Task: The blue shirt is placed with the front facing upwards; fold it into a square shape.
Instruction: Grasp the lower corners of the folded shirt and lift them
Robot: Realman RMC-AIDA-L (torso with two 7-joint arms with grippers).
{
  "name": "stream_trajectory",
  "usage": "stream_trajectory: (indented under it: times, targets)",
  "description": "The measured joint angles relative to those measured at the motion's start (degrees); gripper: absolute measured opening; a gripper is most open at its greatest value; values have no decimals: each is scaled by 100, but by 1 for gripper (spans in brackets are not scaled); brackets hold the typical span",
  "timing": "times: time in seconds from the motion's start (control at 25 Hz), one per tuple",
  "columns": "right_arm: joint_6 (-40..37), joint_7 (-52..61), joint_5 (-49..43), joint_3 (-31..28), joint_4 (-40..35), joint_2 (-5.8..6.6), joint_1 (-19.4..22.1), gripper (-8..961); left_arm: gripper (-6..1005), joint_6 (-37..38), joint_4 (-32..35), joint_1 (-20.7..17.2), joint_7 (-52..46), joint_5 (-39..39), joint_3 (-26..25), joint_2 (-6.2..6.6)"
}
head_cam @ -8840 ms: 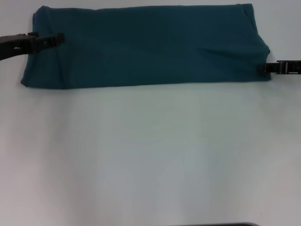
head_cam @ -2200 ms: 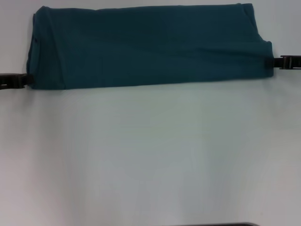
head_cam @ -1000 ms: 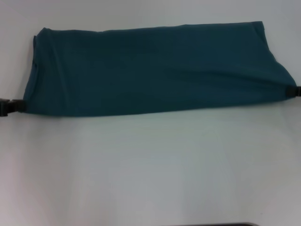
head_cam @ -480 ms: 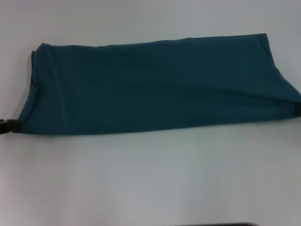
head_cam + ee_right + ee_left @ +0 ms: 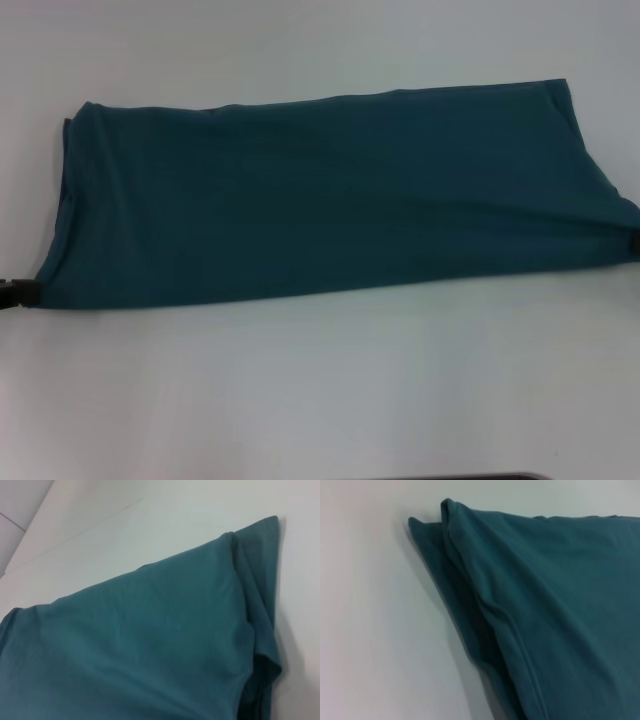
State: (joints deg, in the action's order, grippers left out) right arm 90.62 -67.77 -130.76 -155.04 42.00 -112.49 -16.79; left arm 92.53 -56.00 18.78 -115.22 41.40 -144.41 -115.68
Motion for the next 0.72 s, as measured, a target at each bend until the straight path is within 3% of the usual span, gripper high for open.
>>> stream_trajectory:
  times: [0.72]
  targets:
    - [99, 51, 33, -36, -13, 3, -76, 26, 65, 35, 65, 60, -6, -23, -184, 32]
